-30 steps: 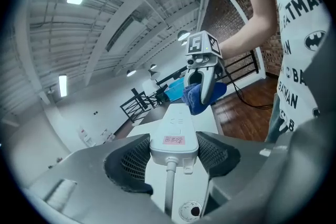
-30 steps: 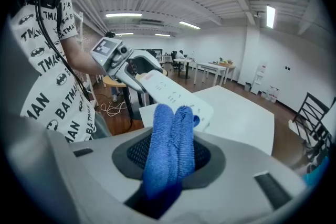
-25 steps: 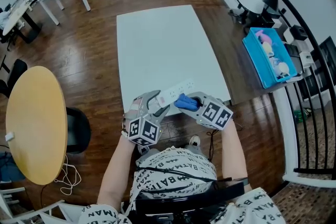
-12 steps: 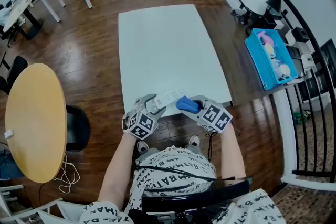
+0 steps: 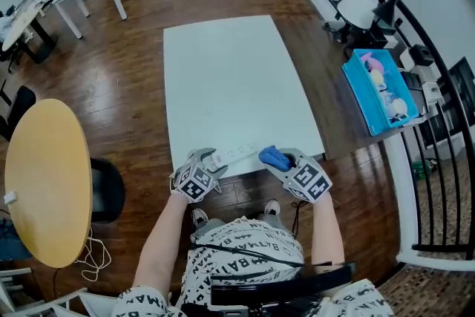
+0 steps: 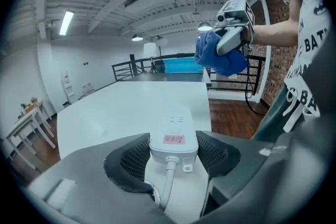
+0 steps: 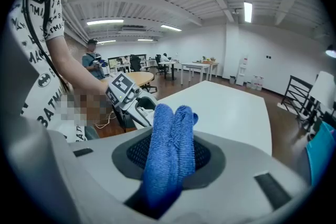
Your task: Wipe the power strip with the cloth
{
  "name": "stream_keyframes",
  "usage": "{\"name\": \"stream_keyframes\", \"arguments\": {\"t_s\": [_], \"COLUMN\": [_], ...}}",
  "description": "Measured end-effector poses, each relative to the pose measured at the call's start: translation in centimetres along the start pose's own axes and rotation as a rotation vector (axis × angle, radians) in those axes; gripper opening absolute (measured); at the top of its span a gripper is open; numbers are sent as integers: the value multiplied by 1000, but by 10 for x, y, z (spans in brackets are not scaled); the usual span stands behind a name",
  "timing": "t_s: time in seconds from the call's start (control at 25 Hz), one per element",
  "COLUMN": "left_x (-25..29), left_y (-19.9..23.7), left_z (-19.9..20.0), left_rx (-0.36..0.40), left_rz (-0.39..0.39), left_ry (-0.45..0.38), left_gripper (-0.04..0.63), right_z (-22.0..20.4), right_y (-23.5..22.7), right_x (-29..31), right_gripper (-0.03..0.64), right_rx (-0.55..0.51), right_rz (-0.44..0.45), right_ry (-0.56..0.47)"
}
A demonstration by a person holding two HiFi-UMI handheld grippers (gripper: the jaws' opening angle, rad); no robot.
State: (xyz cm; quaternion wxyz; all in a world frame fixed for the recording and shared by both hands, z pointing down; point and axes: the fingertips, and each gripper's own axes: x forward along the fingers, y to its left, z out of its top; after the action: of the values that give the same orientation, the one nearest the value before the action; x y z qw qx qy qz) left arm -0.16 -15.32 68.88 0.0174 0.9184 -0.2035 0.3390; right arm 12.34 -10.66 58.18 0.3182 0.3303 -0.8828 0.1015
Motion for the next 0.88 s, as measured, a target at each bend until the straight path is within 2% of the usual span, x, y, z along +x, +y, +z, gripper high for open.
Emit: {"name": "stream_keyframes", "arguments": {"t_s": [0.2,0.4,0.52,0.64,0.72,0.8,0.88], "left_x": [14,25,27,28,28,25,14], "left_y": [6,9,11,16,21,23,24], "left_z": [-22,-35,-39,-42,-42,-38,-28], "left_rx": [53,60,34,-29,-93,-119,-133], "left_rz": [-12,-2,14,38,53,61,83], "left_ry": [117,189,195,205,208,191,135], "left_gripper": [281,279,282,279,329,339,339], "right_z": [-8,-15,-19,-18,-15,-12,-9], "right_y": [-12,-4,-4,-7,-9,-10,-10], "right_x": [11,22,25,25,25,25,25], "right_gripper": [133,133,133,133,133,133,133], "right_rx": [88,152,163,194,210,214,222], "right_rz": [-140,-162,-184,-196,-196,-200,-207], "right_ry": [31,37,64,60,50,43,29]}}
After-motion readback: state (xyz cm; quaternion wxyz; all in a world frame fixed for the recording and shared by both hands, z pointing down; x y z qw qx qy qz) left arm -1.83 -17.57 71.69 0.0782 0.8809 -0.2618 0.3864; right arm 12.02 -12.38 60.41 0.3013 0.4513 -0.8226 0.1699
